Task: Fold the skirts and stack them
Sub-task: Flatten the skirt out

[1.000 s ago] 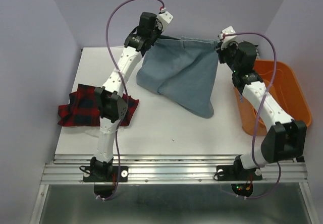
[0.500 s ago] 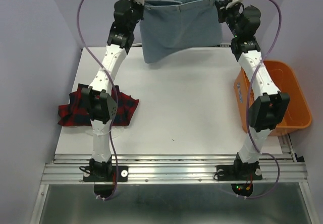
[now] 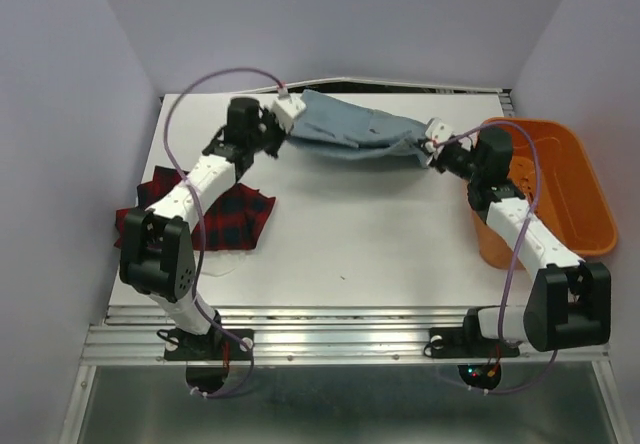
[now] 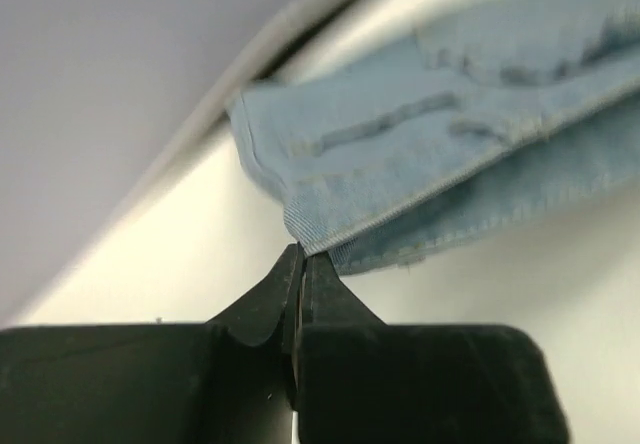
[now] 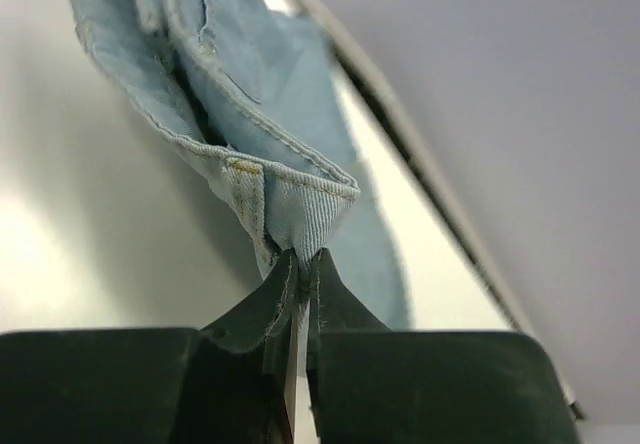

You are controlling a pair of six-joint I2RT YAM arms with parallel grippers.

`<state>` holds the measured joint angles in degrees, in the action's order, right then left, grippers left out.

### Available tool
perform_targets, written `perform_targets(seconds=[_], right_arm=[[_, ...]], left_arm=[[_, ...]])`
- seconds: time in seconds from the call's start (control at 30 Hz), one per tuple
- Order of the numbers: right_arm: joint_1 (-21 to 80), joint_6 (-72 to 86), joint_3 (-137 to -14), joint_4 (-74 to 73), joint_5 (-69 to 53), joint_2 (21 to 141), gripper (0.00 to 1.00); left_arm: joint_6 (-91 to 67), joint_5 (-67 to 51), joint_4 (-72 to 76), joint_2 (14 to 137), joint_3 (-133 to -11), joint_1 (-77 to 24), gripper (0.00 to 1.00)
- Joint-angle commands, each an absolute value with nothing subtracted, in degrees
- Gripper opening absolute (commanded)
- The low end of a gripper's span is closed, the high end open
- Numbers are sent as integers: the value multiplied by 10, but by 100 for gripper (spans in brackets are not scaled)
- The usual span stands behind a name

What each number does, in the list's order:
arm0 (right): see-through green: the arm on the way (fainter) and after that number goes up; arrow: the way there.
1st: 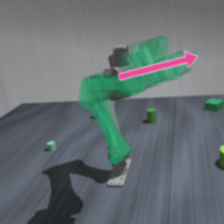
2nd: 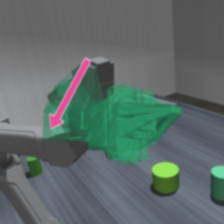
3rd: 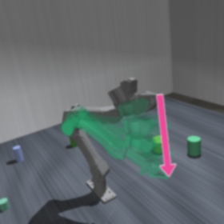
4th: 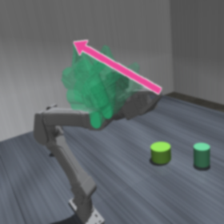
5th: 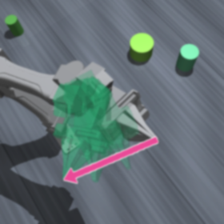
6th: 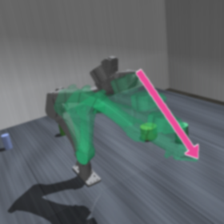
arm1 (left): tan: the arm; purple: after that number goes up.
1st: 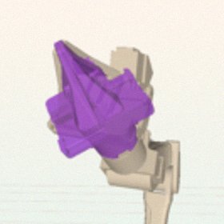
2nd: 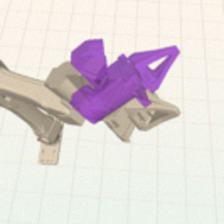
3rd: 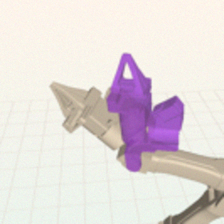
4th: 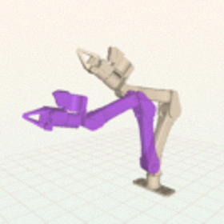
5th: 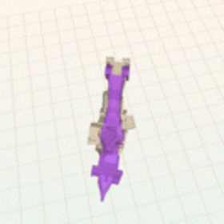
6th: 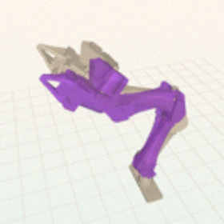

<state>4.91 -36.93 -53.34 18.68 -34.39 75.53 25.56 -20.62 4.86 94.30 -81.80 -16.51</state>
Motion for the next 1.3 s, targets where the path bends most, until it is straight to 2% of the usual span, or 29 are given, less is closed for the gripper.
perform_targets(seconds=[0.0,0.03,0.13,0.17,0.23,0.27,0.3,0.37,0.4,0.43,0.5,0.6,0.67,0.83,1.0,1.07,1.17,1.27], right_arm=[[38,-563,-456,25,-438,691,1],[44,-628,-441,-55,-452,679,1],[44,-702,-380,-140,-463,615,1],[44,-775,-369,-215,-473,596,2],[44,-825,-334,-272,-481,541,6],[49,-867,-324,-312,-489,521,19],[49,-887,-305,-330,-494,484,35],[49,-909,-290,-357,-500,451,76],[49,-907,-286,-356,-499,438,83],[49,-884,-287,-346,-493,421,90],[49,-843,-298,-327,-480,420,100],[49,-773,-347,-300,-440,459,100],[49,-671,-379,-270,-414,492,100],[49,-445,-533,-238,-361,680,100],[49,-384,-685,-332,-304,881,99],[49,-380,-715,-343,-286,911,96],[49,-367,-728,-342,-266,953,90],[55,-362,-740,-346,-245,987,80]], left_arm=[[406,-182,-66,874,-638,-218,4],[423,-165,-89,857,-586,-242,3],[472,-156,-119,837,-531,-260,1],[484,-156,-137,830,-528,-263,1],[495,-158,-160,830,-537,-264,2],[497,-169,-182,831,-542,-265,5],[508,-178,-196,831,-554,-265,13],[518,-199,-234,829,-563,-273,31],[531,-208,-249,826,-572,-276,38],[537,-222,-273,818,-576,-278,56],[538,-231,-288,806,-584,-281,60],[526,-239,-311,792,-606,-281,62],[480,-242,-309,795,-625,-280,61],[333,-223,-247,855,-696,-278,56],[228,-202,-244,942,-750,-281,50],[214,-197,-251,986,-762,-283,49],[189,-192,-255,1034,-778,-285,46],[171,-172,-247,1078,-787,-285,43]])
